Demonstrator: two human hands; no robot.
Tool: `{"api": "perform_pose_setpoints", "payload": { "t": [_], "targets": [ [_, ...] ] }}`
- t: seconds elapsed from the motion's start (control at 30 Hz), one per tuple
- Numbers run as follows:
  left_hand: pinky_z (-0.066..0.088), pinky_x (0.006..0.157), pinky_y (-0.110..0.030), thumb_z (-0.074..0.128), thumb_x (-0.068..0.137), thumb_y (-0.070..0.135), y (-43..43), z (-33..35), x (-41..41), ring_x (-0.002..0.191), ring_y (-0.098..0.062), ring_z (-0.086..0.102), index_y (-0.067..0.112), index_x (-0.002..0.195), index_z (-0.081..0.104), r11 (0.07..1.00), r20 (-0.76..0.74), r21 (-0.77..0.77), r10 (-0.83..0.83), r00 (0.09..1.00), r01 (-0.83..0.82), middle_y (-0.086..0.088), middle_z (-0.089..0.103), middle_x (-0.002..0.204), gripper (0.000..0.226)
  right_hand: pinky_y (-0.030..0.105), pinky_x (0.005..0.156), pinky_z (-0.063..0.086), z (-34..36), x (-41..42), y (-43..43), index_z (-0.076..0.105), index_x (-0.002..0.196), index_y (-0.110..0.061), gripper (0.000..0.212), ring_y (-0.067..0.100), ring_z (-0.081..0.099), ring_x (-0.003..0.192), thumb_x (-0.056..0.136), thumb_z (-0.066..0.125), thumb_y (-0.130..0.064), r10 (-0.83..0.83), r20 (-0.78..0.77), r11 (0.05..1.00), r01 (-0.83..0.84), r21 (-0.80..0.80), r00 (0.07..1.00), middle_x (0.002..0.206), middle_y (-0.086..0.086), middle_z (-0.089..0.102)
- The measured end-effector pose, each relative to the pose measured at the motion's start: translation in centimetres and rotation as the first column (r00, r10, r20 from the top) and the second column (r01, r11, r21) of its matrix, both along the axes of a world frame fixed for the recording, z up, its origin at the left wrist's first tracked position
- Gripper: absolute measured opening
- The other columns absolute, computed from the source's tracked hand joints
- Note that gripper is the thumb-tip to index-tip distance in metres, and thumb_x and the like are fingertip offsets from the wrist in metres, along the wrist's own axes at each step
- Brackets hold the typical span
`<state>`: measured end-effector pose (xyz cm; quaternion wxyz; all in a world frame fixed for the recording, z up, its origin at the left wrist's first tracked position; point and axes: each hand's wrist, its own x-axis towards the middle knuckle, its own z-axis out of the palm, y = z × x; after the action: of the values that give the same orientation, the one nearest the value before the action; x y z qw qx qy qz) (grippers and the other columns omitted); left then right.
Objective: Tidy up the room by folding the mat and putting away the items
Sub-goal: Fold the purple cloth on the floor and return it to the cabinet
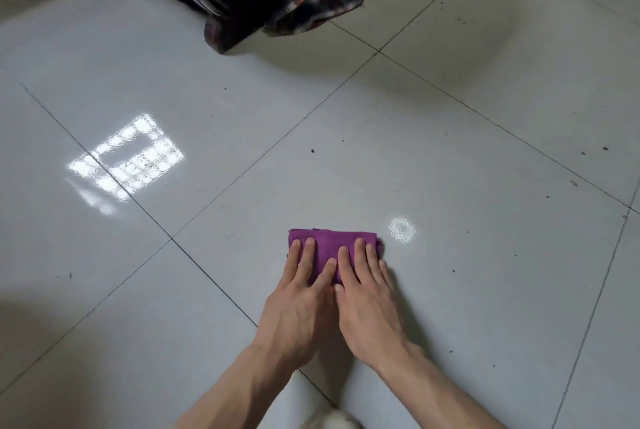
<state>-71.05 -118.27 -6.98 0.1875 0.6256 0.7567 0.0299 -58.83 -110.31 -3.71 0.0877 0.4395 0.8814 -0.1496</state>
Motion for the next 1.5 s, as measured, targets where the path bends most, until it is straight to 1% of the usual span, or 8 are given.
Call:
{"api": "perform_pose_setpoints", "payload": {
  "t": [0.13,0.23,0.43,0.6,0.93,1.07,1.3,1.5],
  "targets": [
    [0.042,0.107,-0.030,0.033,0.097,0.043,1.4,1.3,-1.6,0.155,-0.034,0.009,0.025,0.154,0.038,0.985,0.096,0.082,0.146,0.985,-0.154,-0.014,0.021,0.166,0.060,0.044,0.118,0.027,-0.2,-2.1,1.8,0.054,0.141,-0.008,0.060,0.037,0.043,0.141,0.093,0.030,-0.035,0.033,-0.016,0.999,-0.033,0.018,0.999,0.148,0.022,0.049],
    [0.031,0.113,-0.030,0.029,0.097,0.044,3.5,1.0,-3.5,0.155,-0.036,0.011,0.024,0.154,0.039,0.987,0.044,0.086,0.136,0.990,-0.139,-0.017,0.024,0.164,0.061,0.048,0.113,0.035,-0.4,-4.1,4.0,0.054,0.141,-0.008,0.059,0.038,0.044,0.140,0.094,0.031,-0.035,0.047,-0.045,0.999,-0.046,0.022,0.998,0.148,0.021,0.049],
    [0.013,0.124,-0.037,0.016,0.098,0.042,8.7,0.3,-7.2,0.154,-0.038,0.012,0.017,0.154,0.038,0.991,-0.034,0.098,0.096,0.995,-0.093,-0.023,0.031,0.160,0.065,0.042,0.124,0.000,0.0,-7.5,9.3,0.017,0.159,-0.012,0.058,0.034,0.001,0.155,0.106,0.031,-0.031,0.096,-0.100,0.995,-0.098,-0.021,0.990,0.167,0.016,0.008],
    [0.016,0.124,-0.037,0.004,0.092,0.051,13.2,1.0,-9.5,0.156,-0.032,0.001,0.025,0.158,0.028,0.984,0.027,0.073,0.158,0.987,-0.160,-0.020,0.016,0.166,0.075,0.042,0.124,-0.002,-0.1,-9.4,13.5,0.009,0.160,-0.015,0.060,0.031,-0.004,0.155,0.107,0.029,-0.034,0.101,-0.092,0.995,-0.103,-0.017,0.991,0.168,0.014,0.001],
    [0.021,0.122,-0.044,0.038,0.106,0.029,19.2,2.8,-9.3,0.154,-0.040,0.009,0.020,0.154,0.040,0.978,0.070,0.067,0.195,0.978,-0.200,-0.022,0.020,0.164,0.048,0.041,0.124,-0.001,-0.8,-9.3,19.2,0.010,0.160,-0.016,0.060,0.028,-0.003,0.155,0.107,0.030,-0.036,0.099,-0.104,0.994,-0.102,-0.025,0.990,0.168,0.013,0.000],
    [0.028,0.119,-0.051,0.034,0.101,0.030,19.6,2.4,-7.5,0.149,-0.050,0.020,0.012,0.147,0.049,0.986,0.071,0.098,0.129,0.989,-0.136,-0.031,0.031,0.157,0.052,0.040,0.125,-0.002,-0.7,-6.9,19.8,0.008,0.160,-0.017,0.061,0.026,-0.004,0.155,0.107,0.029,-0.037,0.078,-0.118,0.996,-0.081,-0.024,0.990,0.168,0.011,-0.002],
    [0.019,0.123,-0.045,0.018,0.101,0.042,24.3,2.8,-1.7,0.154,-0.041,0.005,0.020,0.155,0.034,0.998,0.089,0.055,0.033,0.995,-0.038,-0.022,0.016,0.165,0.061,0.040,0.126,-0.001,-0.5,-0.3,23.1,0.008,0.160,-0.017,0.059,0.025,-0.004,0.155,0.107,0.027,-0.037,-0.017,-0.097,1.000,0.015,-0.022,0.995,0.168,0.011,-0.001],
    [0.009,0.123,-0.054,0.002,0.096,0.040,30.5,1.6,2.9,0.150,-0.048,0.012,0.015,0.149,0.042,0.965,-0.114,-0.027,-0.264,0.958,0.263,-0.015,0.034,0.159,0.071,0.041,0.124,0.004,-0.8,5.6,26.9,0.014,0.159,-0.018,0.057,0.025,0.002,0.155,0.107,0.030,-0.034,-0.131,-0.094,0.991,0.130,-0.018,0.987,0.168,0.009,0.004]
  ]
}}
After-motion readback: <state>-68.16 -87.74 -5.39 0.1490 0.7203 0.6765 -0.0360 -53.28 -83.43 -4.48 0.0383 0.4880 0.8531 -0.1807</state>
